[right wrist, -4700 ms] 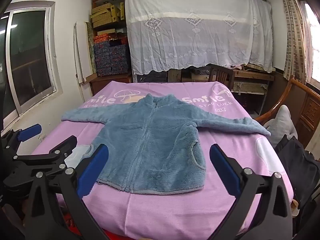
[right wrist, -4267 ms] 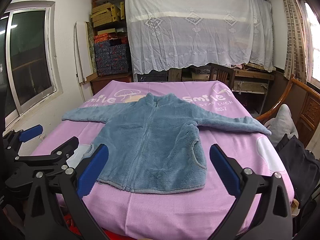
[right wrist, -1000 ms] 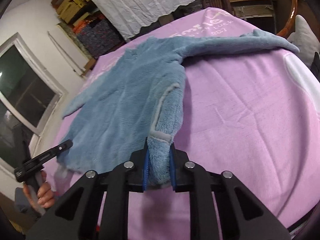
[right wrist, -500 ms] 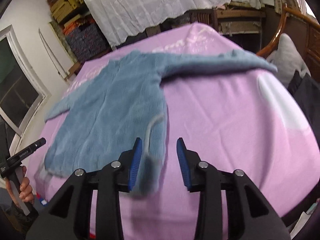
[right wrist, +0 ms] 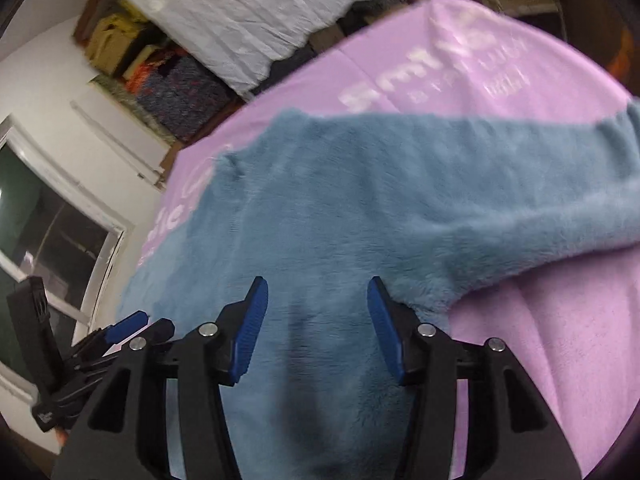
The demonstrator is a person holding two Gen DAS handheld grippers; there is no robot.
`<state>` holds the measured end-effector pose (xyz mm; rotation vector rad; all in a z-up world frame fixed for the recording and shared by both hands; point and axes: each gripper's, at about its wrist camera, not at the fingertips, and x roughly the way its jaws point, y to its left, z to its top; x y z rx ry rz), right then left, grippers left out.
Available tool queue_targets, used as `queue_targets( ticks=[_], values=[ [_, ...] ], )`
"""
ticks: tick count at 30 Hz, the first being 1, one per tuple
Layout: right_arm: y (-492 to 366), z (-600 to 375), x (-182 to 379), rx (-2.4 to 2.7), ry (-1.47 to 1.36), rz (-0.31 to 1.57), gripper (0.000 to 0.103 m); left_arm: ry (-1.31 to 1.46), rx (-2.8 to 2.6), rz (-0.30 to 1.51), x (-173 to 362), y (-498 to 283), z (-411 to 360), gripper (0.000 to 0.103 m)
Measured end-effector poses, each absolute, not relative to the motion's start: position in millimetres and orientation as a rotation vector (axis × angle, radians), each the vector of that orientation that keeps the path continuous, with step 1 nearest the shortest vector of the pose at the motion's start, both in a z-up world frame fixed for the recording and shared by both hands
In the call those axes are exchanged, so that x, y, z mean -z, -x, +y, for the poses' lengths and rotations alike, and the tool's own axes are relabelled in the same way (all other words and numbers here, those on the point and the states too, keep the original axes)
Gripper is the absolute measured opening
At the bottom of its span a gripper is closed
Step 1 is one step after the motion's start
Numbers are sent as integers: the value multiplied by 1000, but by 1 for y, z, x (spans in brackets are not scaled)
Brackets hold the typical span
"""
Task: Fold large clothes
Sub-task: 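Lift the grasped sleeve with the right gripper and lay it across the jacket body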
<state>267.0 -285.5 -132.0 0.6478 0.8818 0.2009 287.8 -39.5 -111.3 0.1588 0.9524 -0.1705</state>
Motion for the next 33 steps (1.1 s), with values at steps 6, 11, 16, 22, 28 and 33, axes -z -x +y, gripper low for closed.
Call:
queue_targets(
  ticks=[6, 11, 16, 22, 28, 33],
  values=[
    [-244, -363, 143, -178, -844, 837, 47, -106, 155, 987, 135, -301, -25, 97],
    [-203, -437, 132, 20, -919, 714, 49, -120, 126, 979, 140, -299, -23, 100],
    [-196, -478, 128, 158, -967, 692, 53, -114, 118, 974, 140, -296, -23, 100],
    [-209, -509, 161, 194, -1219, 626, 50, -112, 116, 970, 140, -296, -23, 100],
    [-207, -550, 151, 250, -1259, 478, 51, -112, 116, 969, 140, -296, -23, 100],
    [-206, -583, 163, 420, -1257, 473, 47, -112, 115, 969, 140, -296, -23, 100]
  ],
)
